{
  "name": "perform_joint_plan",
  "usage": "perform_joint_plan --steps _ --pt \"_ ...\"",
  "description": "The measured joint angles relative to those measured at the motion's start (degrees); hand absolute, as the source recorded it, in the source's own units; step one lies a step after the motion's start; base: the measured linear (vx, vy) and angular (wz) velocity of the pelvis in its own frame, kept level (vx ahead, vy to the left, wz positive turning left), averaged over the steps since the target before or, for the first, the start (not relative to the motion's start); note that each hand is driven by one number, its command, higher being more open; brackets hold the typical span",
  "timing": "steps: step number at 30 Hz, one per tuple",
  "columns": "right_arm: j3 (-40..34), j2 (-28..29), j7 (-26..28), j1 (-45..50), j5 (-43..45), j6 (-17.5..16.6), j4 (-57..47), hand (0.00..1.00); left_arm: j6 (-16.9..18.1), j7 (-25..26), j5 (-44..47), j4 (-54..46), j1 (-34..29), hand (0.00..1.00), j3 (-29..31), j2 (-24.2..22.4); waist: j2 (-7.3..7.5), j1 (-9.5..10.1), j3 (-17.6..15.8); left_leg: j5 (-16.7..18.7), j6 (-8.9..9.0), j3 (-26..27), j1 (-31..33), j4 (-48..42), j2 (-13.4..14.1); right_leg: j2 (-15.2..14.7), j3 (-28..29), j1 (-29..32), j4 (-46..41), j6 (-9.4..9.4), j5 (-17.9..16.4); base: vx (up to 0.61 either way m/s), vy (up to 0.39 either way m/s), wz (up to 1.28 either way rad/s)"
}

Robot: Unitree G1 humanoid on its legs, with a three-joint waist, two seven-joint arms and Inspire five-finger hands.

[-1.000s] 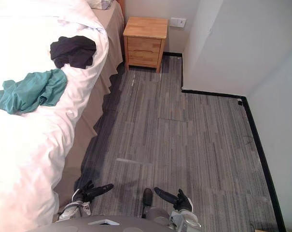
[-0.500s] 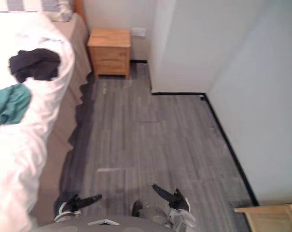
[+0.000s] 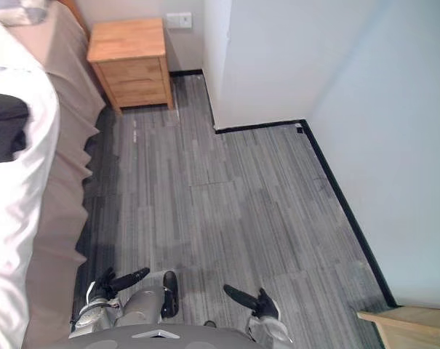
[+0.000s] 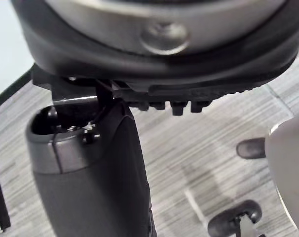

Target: Tidy up the quilt and then pick up the clothes from the bed and put them into the laundry hamper

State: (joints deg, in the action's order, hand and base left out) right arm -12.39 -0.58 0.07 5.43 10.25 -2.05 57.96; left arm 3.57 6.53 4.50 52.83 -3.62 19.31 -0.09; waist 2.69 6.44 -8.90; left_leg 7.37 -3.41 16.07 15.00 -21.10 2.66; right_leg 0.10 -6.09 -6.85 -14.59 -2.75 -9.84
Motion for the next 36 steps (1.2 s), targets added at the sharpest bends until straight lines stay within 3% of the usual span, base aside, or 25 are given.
perform_joint_plan --steps 1,2,3,5,8,10,12,13,14,15,17,18,19,20,23,24,25,26,27,29,30,32,33,34,36 --pt "-0.6 0.1 0.0 0.5 -0.5 0.0 0.0 1.00 0.1 0.0 -0.1 0.7 0.0 1.00 -0.5 0.1 -0.05 -0.62 -0.1 -0.6 -0.37 -1.6 -2.5 3.3 -0.7 -0.3 -0.4 2.2 -8.6 -1.35 -0.3 0.48 0.099 0.21" --pt "-1.7 -0.5 0.0 0.4 -0.5 0.0 0.0 1.00 -0.2 0.4 0.1 1.2 -0.2 1.00 -0.9 0.6 0.58 -1.18 -0.5 0.7 -0.84 -2.3 -8.0 6.5 -1.7 -1.7 -1.7 7.9 -27.2 -5.21 3.5 0.59 0.069 0.56" --pt "-1.8 -0.3 0.0 0.5 -0.4 -0.3 -0.1 1.00 -0.9 0.6 -0.3 3.1 0.7 1.00 -2.7 2.5 2.00 -2.79 -0.9 2.7 -1.48 -4.6 -12.3 8.0 -3.5 -5.1 -3.0 12.9 -40.7 -4.04 2.9 0.60 0.041 0.71" --pt "-1.8 -1.1 -0.1 0.5 -0.5 -0.6 -0.5 1.00 -1.4 0.7 -0.4 4.9 1.8 1.00 -3.4 2.7 1.72 -3.86 -0.8 5.7 -1.18 -7.1 -17.2 8.7 -3.2 -7.0 -5.7 18.7 -45.6 -0.96 0.9 0.51 -0.047 0.67" --pt "-2.0 -2.0 0.6 -0.3 -0.4 -1.5 -1.6 1.00 -1.5 0.9 -0.3 5.7 2.4 1.00 -3.4 2.3 -0.03 -5.78 -1.7 7.1 -0.84 -11.6 -24.2 12.5 -0.9 -6.7 -9.9 24.8 -32.3 2.25 -2.2 0.69 -0.167 0.77" --pt "-1.9 -2.8 0.6 -0.8 -0.5 -2.1 -2.1 1.00 -1.5 1.1 -0.1 5.5 4.3 1.00 -3.9 1.9 -1.40 -7.09 -2.4 7.3 -0.17 -15.8 -26.2 14.1 0.9 -4.9 -9.9 27.6 -11.0 0.63 0.4 0.65 -0.290 1.31" --pt "-3.0 -2.9 0.6 -0.4 -0.4 -1.9 -2.1 1.00 -1.2 1.1 -0.1 4.8 5.1 1.00 -2.7 1.0 -1.44 -6.97 -2.5 10.3 5.52 -17.4 -29.9 14.4 1.8 -4.3 -3.8 28.5 8.7 0.09 10.6 0.74 -0.420 1.13" --pt "-3.2 -3.0 0.6 -0.3 -0.4 -1.8 -2.1 1.00 -1.2 1.1 -0.1 4.8 4.8 1.00 -1.9 0.5 -1.51 -7.00 -2.3 11.1 6.70 -18.0 -31.5 14.2 2.5 -3.7 -2.3 28.1 7.4 0.33 16.7 0.90 -0.507 0.61" --pt "-3.9 -4.1 1.0 -1.1 -0.7 -1.5 -2.1 1.00 -1.1 1.1 -0.1 4.7 3.9 1.00 1.3 -1.6 -5.25 -6.31 -1.7 10.1 8.00 -18.5 -32.0 11.3 5.5 -1.7 -3.1 28.1 2.1 2.41 17.0 0.77 -0.410 0.31" --pt "-3.9 -4.0 0.9 -1.5 -0.8 -1.5 -2.2 1.00 -1.0 1.0 -0.1 4.5 3.8 1.00 2.4 -2.5 -5.52 -6.21 -1.9 8.0 8.71 -18.8 -31.4 8.7 5.5 -1.8 -3.4 28.1 -0.6 2.95 14.6 0.89 -0.489 0.24" --pt "-3.4 -3.9 0.8 -1.3 -0.7 -1.2 -2.7 1.00 -1.9 0.7 0.4 4.8 2.5 1.00 3.9 -4.1 -5.17 -6.51 -2.3 -3.6 7.74 -18.2 -26.9 -8.2 5.1 -2.6 -4.4 21.9 -3.1 4.73 8.2 0.53 -0.350 0.38" --pt "-2.5 -4.0 0.8 -1.2 -0.7 -1.2 -2.8 1.00 -1.7 0.6 0.4 4.4 2.1 1.00 4.2 -4.0 -5.21 -6.53 -2.2 -7.3 8.71 -18.3 -23.9 -15.9 5.6 -2.4 -5.0 19.4 -2.1 5.27 7.2 0.63 -0.367 0.32" --pt "-0.9 -3.7 0.5 -1.3 -0.7 -1.2 -3.0 1.00 -1.0 0.6 0.4 3.1 1.9 1.00 4.6 -3.9 -5.59 -5.58 -2.3 -5.3 8.96 -17.0 -17.5 -30.4 7.2 -1.2 -5.4 14.6 0.1 6.38 6.0 0.72 -0.377 0.13" --pt "0.4 -2.8 0.5 -1.4 -0.6 -1.3 -3.2 1.00 -0.8 0.6 0.4 1.7 1.9 1.00 5.3 -4.0 -5.19 -4.56 -2.7 -1.7 8.40 -14.2 -11.6 -39.9 9.4 -0.1 -5.7 9.9 2.9 7.14 5.3 0.70 -0.326 0.05" --pt "1.3 -0.7 0.4 -1.9 -0.5 -1.5 -3.2 1.00 -0.8 0.6 0.4 -0.9 1.3 1.00 5.6 -3.3 -3.47 -2.66 -3.0 4.4 7.28 -5.5 -1.8 -40.5 12.9 -0.5 -6.5 1.3 9.2 4.98 3.1 0.46 -0.188 0.14" --pt "1.4 -0.2 -0.4 -2.7 -0.6 -1.6 -3.0 1.00 -0.2 0.6 0.4 -1.1 1.1 1.00 5.9 -3.1 -3.19 -2.25 -3.1 6.6 7.04 -1.3 1.0 -34.8 13.6 -1.0 -7.4 -1.3 10.8 2.66 1.6 0.34 -0.087 0.16" --pt "1.7 -0.1 -0.9 -2.9 -0.7 -1.6 -2.6 1.00 -0.1 0.6 0.4 -1.0 1.0 1.00 5.8 -3.0 -3.15 -2.18 -3.1 7.1 6.69 1.3 1.7 -30.1 13.5 -1.4 -7.9 -2.4 11.2 2.22 1.0 0.57 -0.039 0.39" --pt "1.6 -0.1 -1.8 -3.1 -0.9 -1.2 -1.9 1.00 0.0 0.8 0.7 -0.4 0.9 1.00 5.7 -3.0 -3.21 -2.15 -2.8 5.9 5.50 8.1 1.4 -17.0 12.2 -2.5 -9.5 -4.7 11.8 0.73 -0.4 0.44 0.017 0.68" --pt "1.4 -0.5 -2.1 -3.5 -1.1 -1.0 -0.9 1.00 0.0 0.7 1.1 0.8 0.8 1.00 4.7 -2.9 -3.79 -2.15 -2.2 2.1 -2.92 15.2 1.2 -7.6 10.9 -3.1 -11.2 -6.4 11.6 -1.28 -2.5 0.70 0.017 0.81" --pt "0.7 0.8 -2.3 -4.1 -2.3 0.0 1.0 1.00 0.1 0.8 1.9 1.3 0.8 1.00 4.5 -1.5 -0.50 -2.21 -0.6 2.4 -3.09 20.9 0.3 -4.9 6.6 -6.2 -13.9 -7.2 12.1 -1.28 -3.1 0.62 0.004 1.02" --pt "0.7 1.3 -2.3 -4.3 -3.1 0.0 1.3 1.00 0.1 1.0 1.9 1.6 0.8 1.00 4.5 -1.3 -0.24 -2.22 -0.3 3.5 -5.57 23.0 0.3 -4.9 5.8 -6.6 -14.6 -7.6 11.8 -0.96 -2.7 0.60 0.026 1.16" --pt "0.6 1.3 -2.0 -5.7 -3.2 0.9 4.0 1.00 -0.2 1.1 2.9 2.9 0.9 1.00 4.7 -1.0 -0.31 -2.06 -0.3 6.0 -6.21 20.3 -3.3 -2.4 3.0 -8.1 -14.4 -7.3 1.3 -1.69 -2.3 0.65 0.074 1.19" --pt "0.2 1.1 -2.1 -5.9 -3.4 1.0 4.1 1.00 -0.4 1.4 3.0 3.6 0.6 1.00 4.3 -0.9 -0.77 -2.06 -0.4 6.2 -5.85 17.4 -7.9 1.0 1.4 -9.6 -13.8 -4.6 -12.0 -6.00 0.9 0.57 0.077 1.15" --pt "-0.1 1.0 -2.1 -5.9 -3.7 0.9 3.8 1.00 -0.4 1.5 3.0 4.1 0.4 1.00 3.3 -0.6 -1.40 -2.29 -0.6 6.3 -5.36 15.6 -10.3 2.7 0.8 -10.3 -12.3 -2.8 -19.6 -8.01 3.6 0.54 0.025 1.21" --pt "0.1 0.7 -2.2 -5.8 -5.4 0.4 2.0 1.00 -1.3 1.5 1.7 5.7 0.4 1.00 -1.6 1.0 -1.66 -4.43 -0.7 6.2 -4.89 8.6 -16.3 6.5 -0.8 -10.6 -8.1 4.8 -39.1 -7.76 3.2 0.48 -0.094 1.67"
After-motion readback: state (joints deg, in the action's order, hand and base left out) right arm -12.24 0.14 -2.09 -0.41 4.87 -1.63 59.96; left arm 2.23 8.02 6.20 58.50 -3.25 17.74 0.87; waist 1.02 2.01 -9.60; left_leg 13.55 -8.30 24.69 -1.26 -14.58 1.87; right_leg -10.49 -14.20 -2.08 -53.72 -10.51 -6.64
